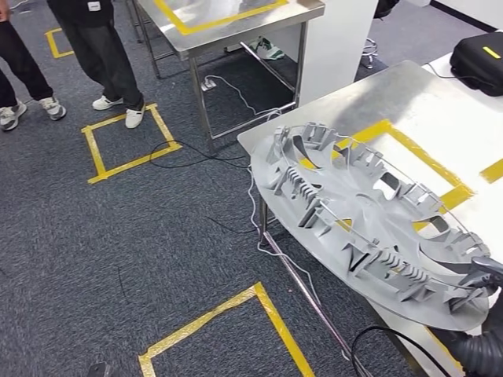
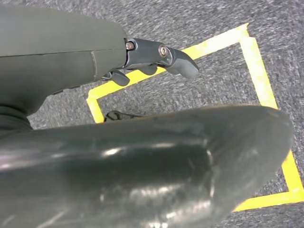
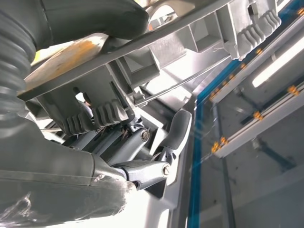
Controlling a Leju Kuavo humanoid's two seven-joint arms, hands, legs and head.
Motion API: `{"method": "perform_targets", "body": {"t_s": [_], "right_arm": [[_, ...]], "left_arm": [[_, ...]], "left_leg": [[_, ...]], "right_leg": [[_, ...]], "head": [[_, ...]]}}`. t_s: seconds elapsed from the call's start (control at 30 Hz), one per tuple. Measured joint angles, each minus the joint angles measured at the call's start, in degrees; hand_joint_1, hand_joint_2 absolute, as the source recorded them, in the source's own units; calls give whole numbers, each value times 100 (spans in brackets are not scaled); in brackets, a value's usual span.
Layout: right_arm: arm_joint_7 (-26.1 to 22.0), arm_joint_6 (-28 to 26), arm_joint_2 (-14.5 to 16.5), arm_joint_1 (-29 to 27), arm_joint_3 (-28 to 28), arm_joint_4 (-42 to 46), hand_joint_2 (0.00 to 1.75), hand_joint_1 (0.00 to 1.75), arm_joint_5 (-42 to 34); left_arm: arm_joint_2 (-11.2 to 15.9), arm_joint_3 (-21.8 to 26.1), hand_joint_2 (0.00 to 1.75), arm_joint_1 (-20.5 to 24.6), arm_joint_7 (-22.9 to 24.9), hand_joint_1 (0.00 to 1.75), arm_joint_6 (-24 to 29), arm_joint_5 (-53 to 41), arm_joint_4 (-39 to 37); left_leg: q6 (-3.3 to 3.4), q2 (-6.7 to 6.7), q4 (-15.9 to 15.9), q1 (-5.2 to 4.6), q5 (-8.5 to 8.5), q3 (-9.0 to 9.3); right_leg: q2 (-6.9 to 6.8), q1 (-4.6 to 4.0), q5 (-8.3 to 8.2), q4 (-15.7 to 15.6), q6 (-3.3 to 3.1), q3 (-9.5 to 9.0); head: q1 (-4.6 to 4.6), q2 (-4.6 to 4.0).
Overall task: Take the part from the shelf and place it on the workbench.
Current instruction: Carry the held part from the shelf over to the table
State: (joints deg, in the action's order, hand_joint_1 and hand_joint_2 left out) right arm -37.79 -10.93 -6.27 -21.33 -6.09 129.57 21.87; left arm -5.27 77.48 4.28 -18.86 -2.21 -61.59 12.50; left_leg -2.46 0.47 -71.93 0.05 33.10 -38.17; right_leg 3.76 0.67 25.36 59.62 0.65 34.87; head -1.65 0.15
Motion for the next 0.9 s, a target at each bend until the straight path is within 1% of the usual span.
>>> {"method": "perform_targets", "body": {"t_s": [0.03,0.07,0.1,0.13,0.17,0.2,0.23,0.27,0.3,0.33,0.37,0.4,0.43,0.47,0.5,0.53,0.57,0.6,0.63,0.67,0.73,0.77,0.8,0.83,0.87,0.9], "right_arm": [[0,-20,0,-7,1,-3,175,175,29],[0,-44,0,-11,1,-4,175,175,61],[-1,-73,0,-14,1,-5,175,175,99],[-1,-110,1,-17,2,-5,175,175,138],[1,-153,1,-27,4,-7,175,175,186],[3,-199,1,-45,5,-11,175,175,242],[9,-238,2,-75,8,-15,175,175,291],[14,-272,1,-103,9,-19,175,175,332],[18,-295,1,-121,9,-22,175,175,358],[20,-307,1,-128,12,-24,175,175,373],[22,-320,0,-128,15,-27,175,175,390],[31,-332,0,-129,18,-31,175,175,413],[45,-352,0,-138,21,-38,175,175,445],[68,-382,0,-150,22,-44,175,175,489],[98,-420,-1,-162,23,-49,175,175,545],[135,-462,-3,-171,24,-52,175,175,613],[179,-505,-11,-174,26,-55,175,175,695],[227,-545,-23,-177,28,-60,175,175,778],[277,-581,-38,-181,30,-68,175,175,853],[324,-616,-55,-187,31,-81,175,175,920],[386,-665,-83,-210,30,-105,175,175,1002],[399,-679,-96,-220,30,-114,175,175,1023],[404,-686,-105,-227,31,-120,175,175,1035],[405,-691,-111,-231,33,-123,175,175,1046],[406,-695,-114,-232,37,-128,175,175,1057],[407,-698,-117,-233,41,-134,175,175,1070]], "left_arm": [[2,1,0,1,0,0,2,2,0],[4,1,0,4,0,0,3,4,0],[5,1,0,9,0,0,4,8,0],[4,1,0,9,1,0,5,12,0],[3,1,0,9,3,0,5,15,0],[2,1,0,7,4,0,4,17,0],[2,1,0,7,5,0,0,17,0],[4,1,0,11,4,0,-5,17,0],[9,1,0,12,3,0,-10,17,0],[14,1,0,10,3,0,-13,17,0],[20,2,0,-1,2,0,-14,17,0],[24,2,0,-13,2,0,-16,17,0],[25,3,0,-24,2,0,-19,17,0],[23,3,0,-28,2,0,-26,16,0],[18,3,0,-27,1,0,-36,16,0],[11,3,0,-25,-1,0,-46,15,0],[8,3,0,-23,-4,0,-58,14,0],[6,3,0,-22,-9,0,-66,13,0],[7,3,0,-21,-14,0,-71,8,0],[9,3,0,-18,-19,0,-75,3,0],[7,3,0,-7,-27,0,-81,-5,0],[5,3,0,-1,-30,0,-84,-5,0],[3,3,0,5,-32,0,-85,-5,0],[-3,3,0,7,-34,0,-86,-5,0],[-9,3,0,4,-37,0,-88,-7,0],[-16,3,0,-3,-37,0,-91,-9,0]], "left_leg": [[4,-67,331,11,-231,138],[6,-218,702,32,-428,298],[13,-370,1045,61,-546,443],[25,-496,1259,81,-593,529],[46,-558,1360,91,-586,565],[79,-517,1400,92,-577,577],[115,-449,1401,88,-590,576],[151,-382,1408,86,-598,580],[190,-310,1416,84,-606,583],[219,-237,1420,74,-607,584],[240,-164,1420,58,-603,585],[255,-82,1420,45,-597,585],[259,-2,1419,37,-593,587],[259,75,1419,34,-587,591],[252,147,1418,34,-578,601],[237,214,1417,36,-566,618],[213,274,1415,24,-548,640],[185,326,1409,8,-527,663],[157,370,1405,-11,-513,682],[131,415,1408,-28,-505,697],[79,495,1422,-22,-493,718],[49,448,1391,-11,-452,710],[23,349,1270,-3,-357,659],[1,222,1033,5,-208,549],[-9,103,678,7,-25,377],[-13,49,283,7,145,175]], "right_leg": [[77,7,-4,1,10,-2],[147,11,-9,4,29,3],[220,8,-14,20,56,26],[287,8,-28,26,90,57],[353,9,-46,23,127,88],[424,17,-66,15,163,124],[429,26,-76,9,193,146],[326,20,-36,62,213,182],[162,9,70,222,231,260],[-39,-2,240,503,242,380],[-205,-10,446,879,252,548],[-280,-8,628,1262,261,719],[-308,-6,730,1537,266,838],[-322,-6,726,1618,269,861],[-343,-6,612,1458,270,760],[-400,-6,435,1112,268,559],[-541,-16,283,697,267,327],[-651,-23,169,356,249,131],[-729,-31,118,149,225,15],[-754,-44,114,71,195,-20],[-609,-44,88,64,122,-1],[-547,-36,76,55,90,4],[-488,-22,63,46,59,5],[-433,-7,54,40,31,3],[-374,-4,52,40,12,6],[-306,-3,50,40,-2,9]], "head": [[2,0],[6,0],[6,0],[6,0],[10,0],[8,0],[9,0],[-1,0],[-21,0],[-36,0],[-53,0],[-57,0],[-56,0],[-57,0],[-58,0],[-58,0],[-62,0],[-60,0],[-52,0],[-47,0],[-34,0],[-30,0],[-22,0],[-8,0],[2,0],[9,0]]}}
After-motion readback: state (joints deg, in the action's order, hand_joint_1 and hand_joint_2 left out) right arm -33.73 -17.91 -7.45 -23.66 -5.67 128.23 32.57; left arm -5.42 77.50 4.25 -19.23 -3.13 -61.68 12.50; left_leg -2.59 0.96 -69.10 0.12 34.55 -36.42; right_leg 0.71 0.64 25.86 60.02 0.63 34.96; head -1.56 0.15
